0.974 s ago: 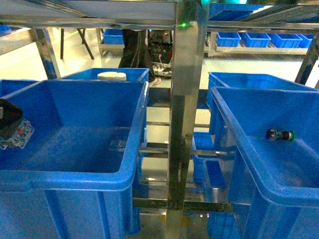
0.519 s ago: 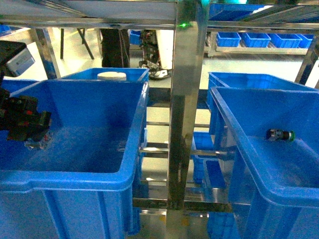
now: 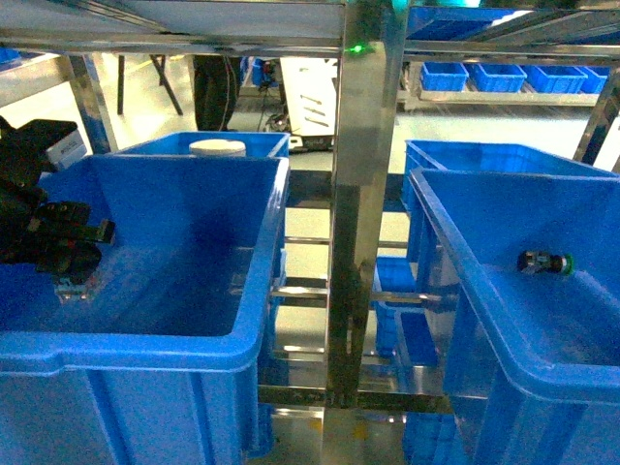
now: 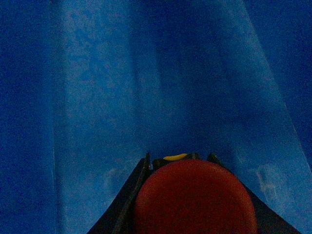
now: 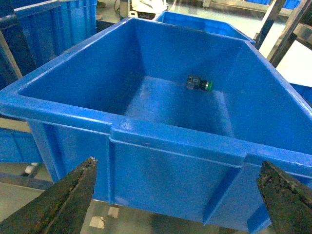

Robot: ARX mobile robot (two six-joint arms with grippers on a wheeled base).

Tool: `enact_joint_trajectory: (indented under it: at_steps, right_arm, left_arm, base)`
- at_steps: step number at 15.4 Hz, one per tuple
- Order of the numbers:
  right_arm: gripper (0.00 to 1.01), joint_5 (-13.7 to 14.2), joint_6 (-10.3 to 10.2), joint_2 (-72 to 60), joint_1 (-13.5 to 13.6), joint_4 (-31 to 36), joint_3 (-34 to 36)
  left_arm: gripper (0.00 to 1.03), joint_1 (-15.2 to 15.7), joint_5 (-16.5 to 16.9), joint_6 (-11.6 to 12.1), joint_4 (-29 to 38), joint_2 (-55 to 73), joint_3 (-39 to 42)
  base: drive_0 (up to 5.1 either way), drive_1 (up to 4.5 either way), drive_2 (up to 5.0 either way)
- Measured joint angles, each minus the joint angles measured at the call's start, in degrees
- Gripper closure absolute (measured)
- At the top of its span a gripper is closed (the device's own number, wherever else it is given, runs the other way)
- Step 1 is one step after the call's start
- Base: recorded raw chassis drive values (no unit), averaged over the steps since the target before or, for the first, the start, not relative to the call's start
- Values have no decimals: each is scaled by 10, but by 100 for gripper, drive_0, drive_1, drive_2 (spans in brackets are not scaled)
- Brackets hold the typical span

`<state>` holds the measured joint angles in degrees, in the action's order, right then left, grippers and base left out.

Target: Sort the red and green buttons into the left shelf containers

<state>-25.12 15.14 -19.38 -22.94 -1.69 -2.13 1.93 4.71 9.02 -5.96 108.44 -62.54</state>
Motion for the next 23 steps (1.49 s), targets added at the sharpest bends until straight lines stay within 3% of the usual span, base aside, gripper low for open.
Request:
enact_joint_trajectory:
  at_steps: [2, 4, 7, 9, 12, 15, 18, 20, 23]
  right_arm:
    - [3, 0, 0, 0, 0, 0, 0]
    - [3, 0, 0, 0, 0, 0, 0]
    - [3, 0, 0, 0, 0, 0, 0]
    - [3, 0, 0, 0, 0, 0, 0]
    - [3, 0, 0, 0, 0, 0, 0]
    - [3, 0, 0, 0, 0, 0, 0]
    - [3, 0, 0, 0, 0, 0, 0]
    - [3, 0, 0, 0, 0, 0, 0]
    - [3, 0, 0, 0, 0, 0, 0]
  left_arm:
    - [72, -1, -1, -3, 12, 2, -7]
    - [50, -1, 0, -16, 17, 2, -8]
    - [25, 0, 15, -35, 19, -3, -7]
    - [4, 12, 39, -46, 37, -33, 13]
    - [5, 34, 34, -63, 38, -92, 47]
    - [5, 37, 30, -92, 32, -152, 104]
    - [5, 31, 44, -121, 85, -256, 172]
    - [5, 33, 39, -127, 108, -339, 215]
    - [5, 31, 30, -153, 49, -502, 293]
  base:
    - [0, 0, 0]
    - [0, 0, 0]
    - [0, 0, 0]
    - [0, 0, 0]
    - [0, 0, 0]
    - [0, 0, 0]
    - [0, 0, 0]
    - [0, 0, 0]
    - [0, 0, 0]
